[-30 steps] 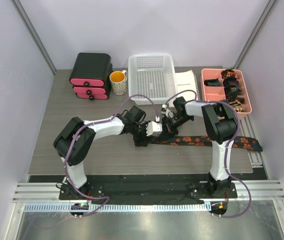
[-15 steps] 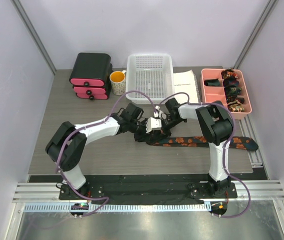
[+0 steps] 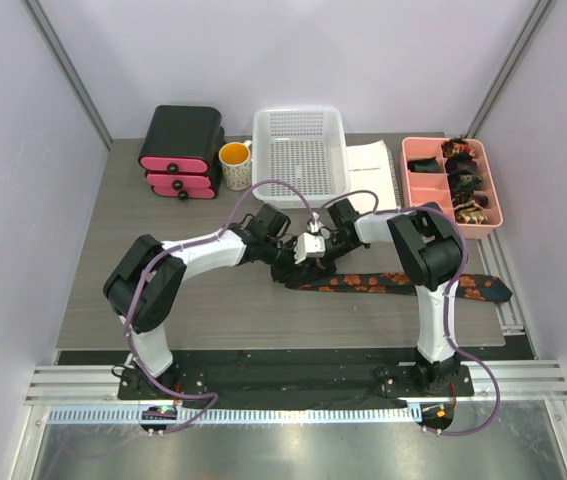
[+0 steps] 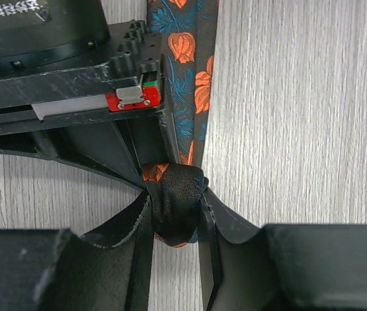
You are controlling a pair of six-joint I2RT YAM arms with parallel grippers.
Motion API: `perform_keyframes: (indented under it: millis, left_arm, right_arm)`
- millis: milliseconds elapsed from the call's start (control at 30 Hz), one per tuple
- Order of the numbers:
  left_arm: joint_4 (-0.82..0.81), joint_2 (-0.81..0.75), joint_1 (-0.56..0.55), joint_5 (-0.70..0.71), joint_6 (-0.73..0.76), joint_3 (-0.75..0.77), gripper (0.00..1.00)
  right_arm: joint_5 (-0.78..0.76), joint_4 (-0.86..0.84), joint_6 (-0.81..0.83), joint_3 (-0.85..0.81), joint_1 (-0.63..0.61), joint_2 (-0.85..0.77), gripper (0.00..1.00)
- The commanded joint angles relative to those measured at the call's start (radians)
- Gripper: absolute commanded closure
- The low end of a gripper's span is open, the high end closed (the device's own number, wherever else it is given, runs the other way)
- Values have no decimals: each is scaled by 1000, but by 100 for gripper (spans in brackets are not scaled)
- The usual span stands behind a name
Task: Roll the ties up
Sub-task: Roll the tie at the center of the board.
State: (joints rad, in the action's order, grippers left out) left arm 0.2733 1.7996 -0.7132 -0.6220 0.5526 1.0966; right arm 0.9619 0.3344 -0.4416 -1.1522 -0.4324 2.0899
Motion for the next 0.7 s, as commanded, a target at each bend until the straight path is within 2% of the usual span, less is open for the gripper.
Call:
perform_keyframes:
  millis: [0,267,467,533,667]
  left_arm:
    - [-20,90,-28,62,-11,2,73]
    - [30,141,-43,159,7,-3,77]
    - [60,205,-78,231,1,49,78]
    - [66,227,-84,251,-3,63,78]
    - [79,247,-92,266,-6,82,78]
  right_arm:
    - [-35,-87,-37,9,-3,-14,96]
    - [-38,92,24,-49,35,-105,77]
    - [-34,251,105,-103,90,-139,69]
    - [-34,332,150,-128,110,-140,69]
    - [-19,387,213,-132,156,-163,64]
